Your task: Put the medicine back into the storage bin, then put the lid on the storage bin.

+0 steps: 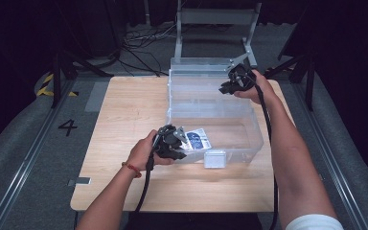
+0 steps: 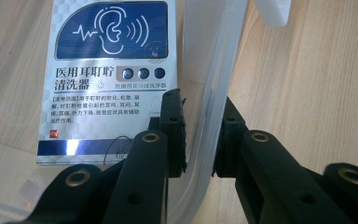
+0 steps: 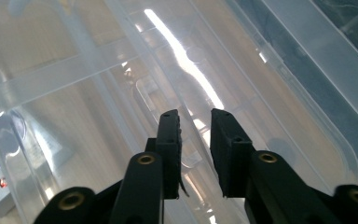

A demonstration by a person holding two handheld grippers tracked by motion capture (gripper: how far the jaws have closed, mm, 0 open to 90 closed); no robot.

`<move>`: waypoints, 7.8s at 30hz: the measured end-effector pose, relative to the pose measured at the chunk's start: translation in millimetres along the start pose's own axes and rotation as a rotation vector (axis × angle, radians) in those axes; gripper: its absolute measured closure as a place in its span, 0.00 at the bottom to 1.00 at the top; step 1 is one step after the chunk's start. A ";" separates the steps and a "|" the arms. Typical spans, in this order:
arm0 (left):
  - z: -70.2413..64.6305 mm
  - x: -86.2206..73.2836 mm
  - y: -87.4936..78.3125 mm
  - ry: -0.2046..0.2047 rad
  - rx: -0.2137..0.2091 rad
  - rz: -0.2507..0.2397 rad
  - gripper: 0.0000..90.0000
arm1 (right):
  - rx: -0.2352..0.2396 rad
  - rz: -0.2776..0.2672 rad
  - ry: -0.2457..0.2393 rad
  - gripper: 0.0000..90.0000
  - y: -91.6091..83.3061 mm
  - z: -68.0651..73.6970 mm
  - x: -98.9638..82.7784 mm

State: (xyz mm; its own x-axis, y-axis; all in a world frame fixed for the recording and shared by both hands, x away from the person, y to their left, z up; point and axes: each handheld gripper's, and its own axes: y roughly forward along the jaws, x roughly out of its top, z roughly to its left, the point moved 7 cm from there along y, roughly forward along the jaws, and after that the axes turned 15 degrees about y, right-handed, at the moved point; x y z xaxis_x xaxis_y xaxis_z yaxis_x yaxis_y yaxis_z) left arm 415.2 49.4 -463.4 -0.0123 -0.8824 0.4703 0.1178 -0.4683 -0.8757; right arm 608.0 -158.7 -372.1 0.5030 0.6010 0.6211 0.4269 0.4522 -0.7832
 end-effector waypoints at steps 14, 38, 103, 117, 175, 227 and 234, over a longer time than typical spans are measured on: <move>-1.1 -2.3 -1.9 -0.010 -0.001 -0.050 0.87 | 0.000 0.106 -0.120 0.92 0.1 5.3 2.6; -4.0 -0.7 -1.0 -0.019 0.042 -0.094 0.86 | 0.020 0.089 -0.160 0.95 -2.7 9.1 3.6; -6.6 2.5 0.5 -0.033 0.089 -0.110 0.83 | 0.088 0.047 -0.275 0.99 -49.8 54.7 -2.7; -6.4 2.8 0.8 -0.027 0.101 -0.125 0.83 | 0.092 0.032 -0.297 0.99 -57.3 65.5 -8.8; -8.9 2.9 1.8 -0.003 0.165 -0.152 0.78 | 0.111 -0.084 -0.290 0.98 -77.0 100.6 -50.4; 67.9 10.1 -146.9 -0.288 0.466 -0.453 0.39 | 0.106 -0.159 -0.323 0.97 -81.5 123.6 -73.5; 86.5 16.6 -147.1 -0.311 0.510 -0.444 0.51 | 0.097 -0.166 -0.318 0.96 -81.3 125.6 -75.9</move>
State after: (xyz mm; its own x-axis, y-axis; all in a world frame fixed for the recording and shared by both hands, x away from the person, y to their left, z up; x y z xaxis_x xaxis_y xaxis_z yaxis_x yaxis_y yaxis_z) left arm 483.6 107.5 -317.3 0.1065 -0.5260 0.8438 0.6141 -0.6326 -0.4719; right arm 440.7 -158.3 -359.2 0.1678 0.6817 0.7121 0.4020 0.6123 -0.6808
